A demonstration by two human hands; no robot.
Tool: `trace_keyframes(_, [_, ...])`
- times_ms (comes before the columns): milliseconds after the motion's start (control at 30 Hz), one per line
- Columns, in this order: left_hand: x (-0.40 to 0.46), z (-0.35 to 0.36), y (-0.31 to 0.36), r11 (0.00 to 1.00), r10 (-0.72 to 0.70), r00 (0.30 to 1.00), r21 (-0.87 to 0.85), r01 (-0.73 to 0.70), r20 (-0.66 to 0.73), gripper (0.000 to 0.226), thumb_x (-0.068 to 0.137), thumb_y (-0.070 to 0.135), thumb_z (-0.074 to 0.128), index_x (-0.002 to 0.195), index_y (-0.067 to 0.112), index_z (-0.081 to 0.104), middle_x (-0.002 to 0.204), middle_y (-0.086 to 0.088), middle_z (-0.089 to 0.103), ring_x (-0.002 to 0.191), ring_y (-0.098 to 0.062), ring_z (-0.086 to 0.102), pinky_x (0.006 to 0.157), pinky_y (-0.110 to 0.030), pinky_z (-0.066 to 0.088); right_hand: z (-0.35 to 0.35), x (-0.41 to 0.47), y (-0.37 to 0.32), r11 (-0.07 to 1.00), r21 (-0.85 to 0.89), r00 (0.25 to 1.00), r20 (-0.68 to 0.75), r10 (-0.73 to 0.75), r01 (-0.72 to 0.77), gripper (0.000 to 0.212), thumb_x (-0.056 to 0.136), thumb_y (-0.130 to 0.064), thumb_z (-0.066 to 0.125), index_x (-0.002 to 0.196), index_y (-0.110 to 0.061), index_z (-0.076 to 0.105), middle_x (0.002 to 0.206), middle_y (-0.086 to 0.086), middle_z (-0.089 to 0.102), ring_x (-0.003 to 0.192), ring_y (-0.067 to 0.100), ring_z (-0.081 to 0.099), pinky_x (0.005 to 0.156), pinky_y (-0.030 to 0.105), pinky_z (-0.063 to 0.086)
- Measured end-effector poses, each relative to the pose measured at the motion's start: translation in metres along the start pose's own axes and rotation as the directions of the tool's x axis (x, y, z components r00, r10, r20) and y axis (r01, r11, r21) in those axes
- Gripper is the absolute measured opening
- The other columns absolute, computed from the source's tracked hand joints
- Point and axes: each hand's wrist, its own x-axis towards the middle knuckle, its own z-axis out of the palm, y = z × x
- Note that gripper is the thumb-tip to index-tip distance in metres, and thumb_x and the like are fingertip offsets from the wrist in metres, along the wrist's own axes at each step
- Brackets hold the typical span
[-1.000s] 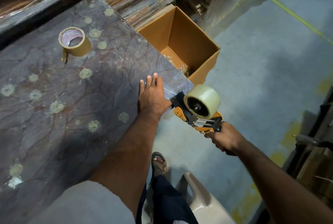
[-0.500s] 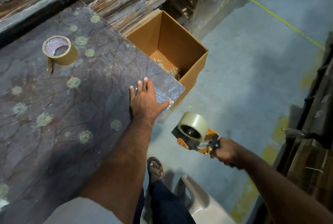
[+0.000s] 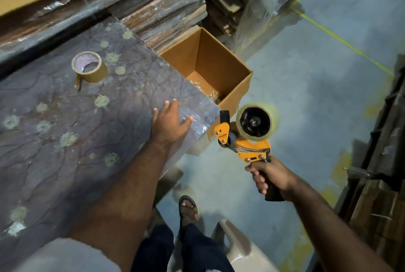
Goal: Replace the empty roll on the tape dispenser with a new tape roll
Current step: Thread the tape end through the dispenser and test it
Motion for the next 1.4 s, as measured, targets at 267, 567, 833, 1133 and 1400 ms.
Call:
trace_keyframes(267, [-0.053, -0.081, -0.031, 0.928, -0.248, 0.947, -0.330, 0.171, -0.205, 0.039, 0.088, 0.036, 0.076, 0.113, 0.009, 0.063, 0.110, -0.013, 0.073, 0.107, -0.031, 0.068, 0.089, -0.036, 0.051, 0.098, -0.021, -0.073, 0.995, 0.096, 0.963, 0.269, -0.015, -0.011, 0.032, 0.088, -0.015, 0.057, 0.058, -0.015, 0.044, 0.050, 0.002, 0.034, 0.037, 0.016, 0.033, 0.042, 0.024, 0.033])
trace_keyframes(567, [-0.138, -0.179, -0.085, 0.634, -0.539, 0.811, -0.743, 0.215, -0.226, 0.033, 0.088, 0.049, 0.071, 0.092, 0.016, 0.070, 0.092, -0.003, 0.074, 0.086, -0.017, 0.066, 0.076, -0.029, 0.048, 0.238, -0.037, -0.123, 0.979, 0.195, 0.874, 0.485, -0.037, -0.066, 0.022, 0.082, -0.020, 0.063, 0.063, -0.011, 0.057, 0.052, 0.002, 0.050, 0.039, 0.015, 0.050, 0.038, 0.021, 0.038])
trace_keyframes(833, [-0.195, -0.239, -0.149, 0.444, -0.625, 0.762, -0.880, 0.168, -0.170, 0.056, 0.075, 0.068, 0.058, 0.095, 0.017, 0.070, 0.108, -0.004, 0.076, 0.102, -0.020, 0.070, 0.084, -0.035, 0.046, 0.332, -0.028, -0.126, 0.986, 0.102, 0.810, 0.585, 0.049, -0.133, 0.020, 0.084, -0.019, 0.063, 0.068, -0.011, 0.055, 0.050, 0.001, 0.049, 0.037, 0.013, 0.048, 0.035, 0.020, 0.037])
trace_keyframes(1133, [-0.203, -0.271, -0.185, 0.328, -0.648, 0.756, -0.929, 0.169, -0.092, 0.053, 0.076, 0.066, 0.049, 0.101, 0.022, 0.066, 0.111, 0.004, 0.076, 0.103, -0.012, 0.067, 0.080, -0.034, 0.037, 0.373, -0.020, -0.138, 0.983, -0.155, 0.906, 0.423, -0.026, 0.100, 0.021, 0.092, -0.020, 0.064, 0.074, -0.011, 0.060, 0.059, 0.006, 0.057, 0.040, 0.015, 0.048, 0.039, 0.023, 0.040])
trace_keyframes(1400, [-0.184, -0.265, -0.177, 0.310, -0.626, 0.776, -0.939, 0.152, -0.081, 0.058, 0.074, 0.068, 0.052, 0.106, 0.022, 0.066, 0.115, 0.004, 0.075, 0.110, -0.013, 0.066, 0.094, -0.043, 0.037, 0.351, 0.025, -0.157, 0.658, -0.638, 0.899, 0.135, -0.416, 0.400, 0.023, 0.091, -0.013, 0.065, 0.113, -0.012, 0.060, 0.112, 0.016, 0.069, 0.103, 0.031, 0.067, 0.085, 0.043, 0.057])
